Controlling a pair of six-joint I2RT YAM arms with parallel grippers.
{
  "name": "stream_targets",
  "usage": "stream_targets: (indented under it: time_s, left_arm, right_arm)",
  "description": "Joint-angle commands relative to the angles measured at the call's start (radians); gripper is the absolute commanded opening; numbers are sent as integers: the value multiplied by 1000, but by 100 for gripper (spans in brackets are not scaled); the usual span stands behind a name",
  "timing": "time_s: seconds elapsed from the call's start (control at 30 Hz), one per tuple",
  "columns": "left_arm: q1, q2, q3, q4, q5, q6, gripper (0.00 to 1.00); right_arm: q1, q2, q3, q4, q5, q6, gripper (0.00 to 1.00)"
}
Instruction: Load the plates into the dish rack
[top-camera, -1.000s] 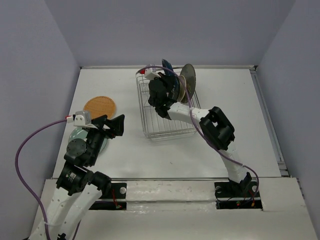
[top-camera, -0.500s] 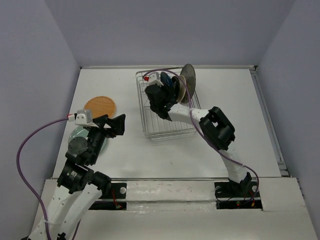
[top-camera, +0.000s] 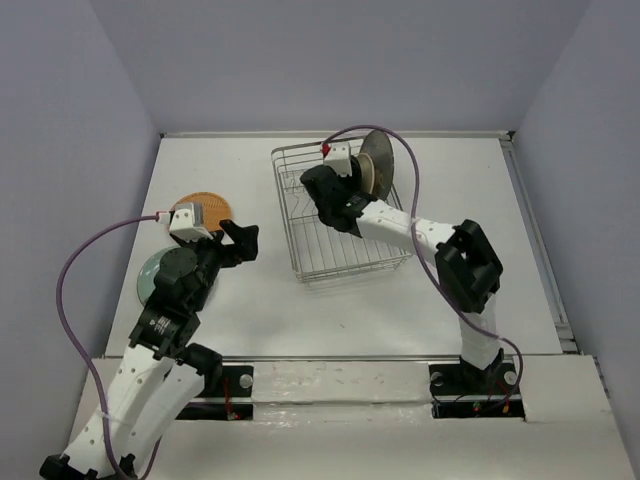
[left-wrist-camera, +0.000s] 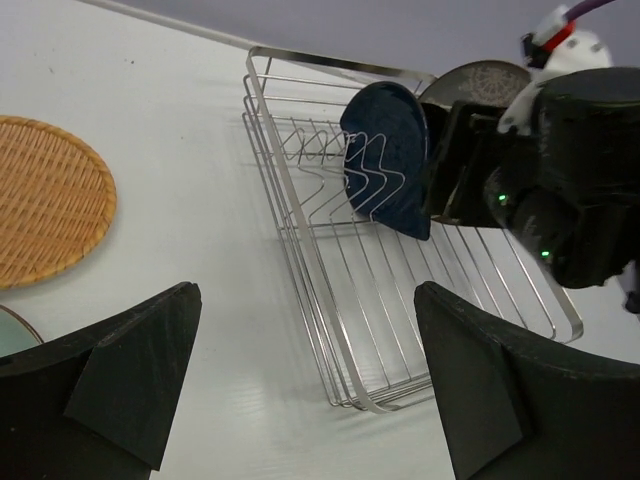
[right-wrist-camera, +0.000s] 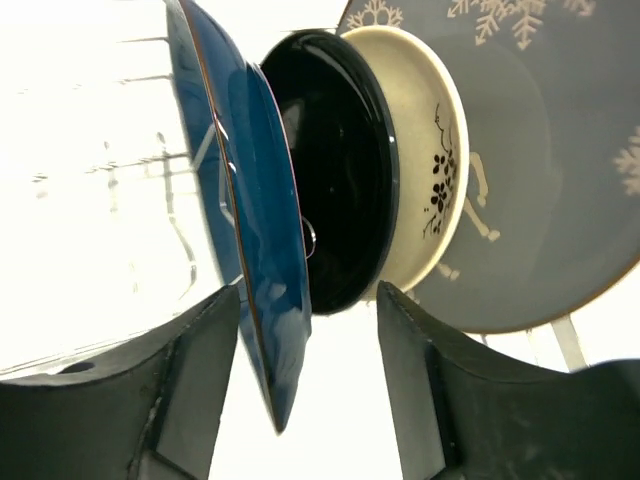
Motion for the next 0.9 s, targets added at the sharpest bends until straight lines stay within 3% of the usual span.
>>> stream_targets:
  time_s: [0.0, 0.1, 0.2, 0.33, 0.5, 0.73, 0.87]
  left_arm:
    - [8, 41, 45, 19, -1, -18, 99]
    - [8, 71, 57, 2, -26, -13, 99]
    - [19, 112, 76, -15, -72, -4, 99]
    - [94, 187, 86, -21, -52, -12, 99]
    - [326, 327, 86, 20, 86, -44, 99]
    - [588, 521, 109, 83, 239, -121, 89]
    - [688, 650, 126, 152, 301, -144, 86]
  right_arm:
    - [9, -145, -8, -32, -85, 162, 66]
    - [9, -196, -13, -38, -116, 151, 75]
    - [9, -289, -50, -36, -171, 149, 76]
    - [9, -450, -175, 17, -361, 152, 77]
    - [9, -696, -434, 170, -545, 195, 74]
    - [9, -917, -757, 281, -608, 241, 72]
    - [9, -958, -812, 303, -604, 205, 72]
